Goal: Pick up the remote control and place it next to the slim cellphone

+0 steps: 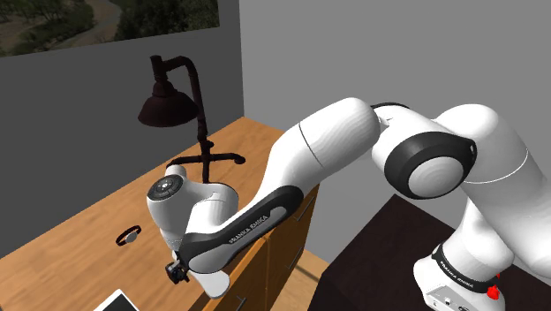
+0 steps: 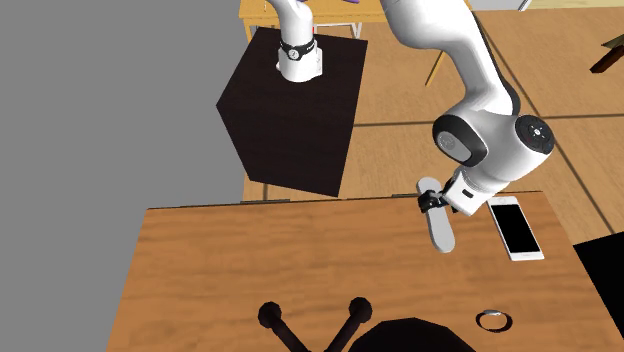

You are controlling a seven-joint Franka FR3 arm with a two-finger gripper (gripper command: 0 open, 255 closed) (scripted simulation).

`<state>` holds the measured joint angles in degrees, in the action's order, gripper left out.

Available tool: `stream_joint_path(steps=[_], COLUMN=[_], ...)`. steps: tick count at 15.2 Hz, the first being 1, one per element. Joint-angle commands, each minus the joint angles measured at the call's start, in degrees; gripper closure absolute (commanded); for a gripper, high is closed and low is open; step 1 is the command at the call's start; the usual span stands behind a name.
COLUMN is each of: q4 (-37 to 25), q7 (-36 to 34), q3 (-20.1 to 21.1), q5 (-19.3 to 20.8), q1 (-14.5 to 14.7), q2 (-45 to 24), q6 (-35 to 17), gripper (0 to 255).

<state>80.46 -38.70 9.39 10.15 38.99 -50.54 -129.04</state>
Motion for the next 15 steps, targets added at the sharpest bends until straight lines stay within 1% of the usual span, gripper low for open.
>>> stream_joint_path(steps=[1,4,8,15], q4=[-0.01,0.00,0.30,0.30], q7=[0.00,0.00,0.33,0.33], q3=[0.00,0.00,0.62,0.62], q5=[0.00,0.00,-0.65,-0.66], q1=[0.00,0.00,-0.34,-0.34], q2=[0.00,0.00,4.61,4.61], q6=[0.00,0.00,4.30,4.30], gripper=[0,0,0,0])
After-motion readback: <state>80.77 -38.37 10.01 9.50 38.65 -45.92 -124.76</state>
